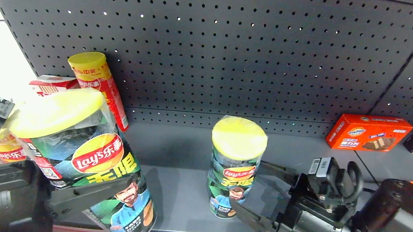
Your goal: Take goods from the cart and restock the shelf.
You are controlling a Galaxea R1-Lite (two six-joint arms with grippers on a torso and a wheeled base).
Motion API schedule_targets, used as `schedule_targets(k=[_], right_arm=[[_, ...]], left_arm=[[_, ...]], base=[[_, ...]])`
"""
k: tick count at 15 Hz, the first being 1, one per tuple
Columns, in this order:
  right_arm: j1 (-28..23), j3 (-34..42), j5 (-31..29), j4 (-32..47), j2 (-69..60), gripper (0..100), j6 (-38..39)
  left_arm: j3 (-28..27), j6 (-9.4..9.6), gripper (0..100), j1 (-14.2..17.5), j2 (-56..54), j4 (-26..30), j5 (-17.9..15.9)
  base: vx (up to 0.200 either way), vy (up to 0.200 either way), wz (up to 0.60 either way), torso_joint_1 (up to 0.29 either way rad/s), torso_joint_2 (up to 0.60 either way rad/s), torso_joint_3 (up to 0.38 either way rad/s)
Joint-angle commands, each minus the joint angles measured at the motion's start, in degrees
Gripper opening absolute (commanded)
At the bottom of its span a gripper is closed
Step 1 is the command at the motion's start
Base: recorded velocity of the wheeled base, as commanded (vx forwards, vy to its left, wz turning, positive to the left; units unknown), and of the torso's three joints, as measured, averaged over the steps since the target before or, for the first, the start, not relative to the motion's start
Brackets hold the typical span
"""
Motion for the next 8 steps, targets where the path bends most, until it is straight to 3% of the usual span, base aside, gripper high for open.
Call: schedule_targets(k=[1,4,8], right_arm=[[-2.8,4.3,0.0,0.2,-7.5,100,0.0],[-10.5,4.9,0.0,2.0,-14.3,100,0.0],[-22.2,5.3,-0.1,13.2,-27.2,100,-0.1]], left_arm=[[0.0,0.02,0,-0.1,-0.2,0.0,0.0],[0.0,0.11,0,-0.1,-0.4,0.0,0.0],[-0.1,0.2,0,-0.1,-0.9,-0.5,-0.1]], base=[[0.0,0.0,0.0,0.0,0.0,0.0],[0.0,0.0,0.0,0.0,0.0,0.0],[0.0,0.0,0.0,0.0,0.0,0.0]])
